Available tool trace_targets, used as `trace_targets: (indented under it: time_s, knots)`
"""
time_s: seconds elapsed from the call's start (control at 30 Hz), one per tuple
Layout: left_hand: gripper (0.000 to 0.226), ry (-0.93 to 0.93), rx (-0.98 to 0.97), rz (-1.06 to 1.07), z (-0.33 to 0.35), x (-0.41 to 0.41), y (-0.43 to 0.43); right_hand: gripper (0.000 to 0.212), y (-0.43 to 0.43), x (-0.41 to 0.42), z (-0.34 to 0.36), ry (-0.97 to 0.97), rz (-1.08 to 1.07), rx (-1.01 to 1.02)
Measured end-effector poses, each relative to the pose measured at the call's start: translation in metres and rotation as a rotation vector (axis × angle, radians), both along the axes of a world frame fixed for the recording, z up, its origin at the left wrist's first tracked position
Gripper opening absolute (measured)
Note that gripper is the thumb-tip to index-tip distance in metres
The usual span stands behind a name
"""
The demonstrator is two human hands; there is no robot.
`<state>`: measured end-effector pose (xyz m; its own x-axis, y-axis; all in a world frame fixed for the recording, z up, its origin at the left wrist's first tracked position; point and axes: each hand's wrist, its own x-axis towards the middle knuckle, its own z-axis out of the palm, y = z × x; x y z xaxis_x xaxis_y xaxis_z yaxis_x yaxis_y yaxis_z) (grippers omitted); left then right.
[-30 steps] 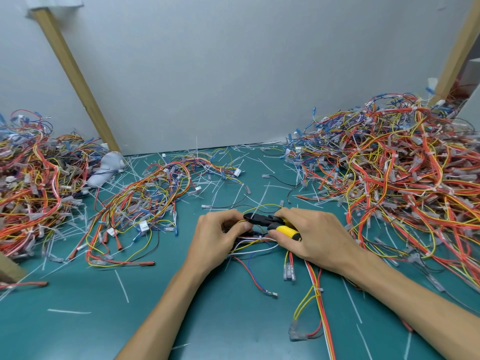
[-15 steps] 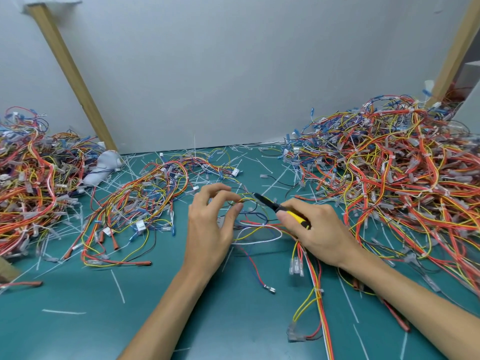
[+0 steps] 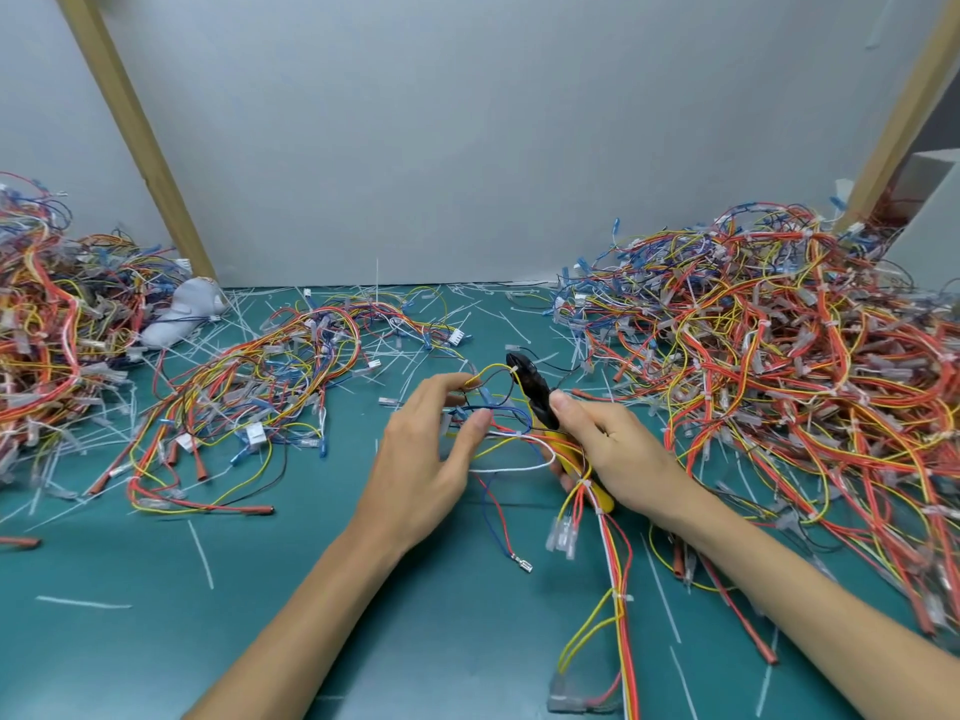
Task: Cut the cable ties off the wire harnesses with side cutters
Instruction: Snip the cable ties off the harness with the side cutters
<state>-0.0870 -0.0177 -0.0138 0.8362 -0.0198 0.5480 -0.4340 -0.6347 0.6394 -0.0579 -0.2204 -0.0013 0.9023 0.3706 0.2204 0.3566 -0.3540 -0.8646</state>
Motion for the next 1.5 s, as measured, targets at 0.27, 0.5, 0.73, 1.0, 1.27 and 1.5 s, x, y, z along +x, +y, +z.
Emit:
trace_targets:
  time_s: [0.27, 0.5, 0.73, 1.0, 1.27, 1.5]
  knots:
    - [0.027, 0.046, -0.057, 0.215, -0.004, 0.003, 0.004, 0.065, -0.001, -0.002, 0.001, 0.056, -0.041, 0.042]
    - [0.050, 0.347, -0.205, -0.031, 0.006, -0.003, -0.001, 0.064, 0.003, -0.005, 0.001, 0.116, -0.085, 0.138]
    - [0.044, 0.579, -0.837, -0.351, 0.005, -0.013, -0.034, 0.038, 0.005, -0.006, -0.005, -0.210, -0.112, -0.008]
    - [0.028, 0.513, -1.350, -0.311, 0.017, -0.008, -0.019, 0.034, 0.005, -0.006, -0.013, -0.408, -0.231, -0.466]
    - [0.030, 0.654, -1.267, -0.162, 0.015, -0.001, -0.010, 0.038, 0.006, -0.009, -0.012, -0.631, -0.188, -0.559]
    - [0.025, 0.679, -1.181, -0.091, 0.011, 0.002, -0.007, 0.046, -0.004, -0.003, -0.010, -0.789, -0.157, -0.647]
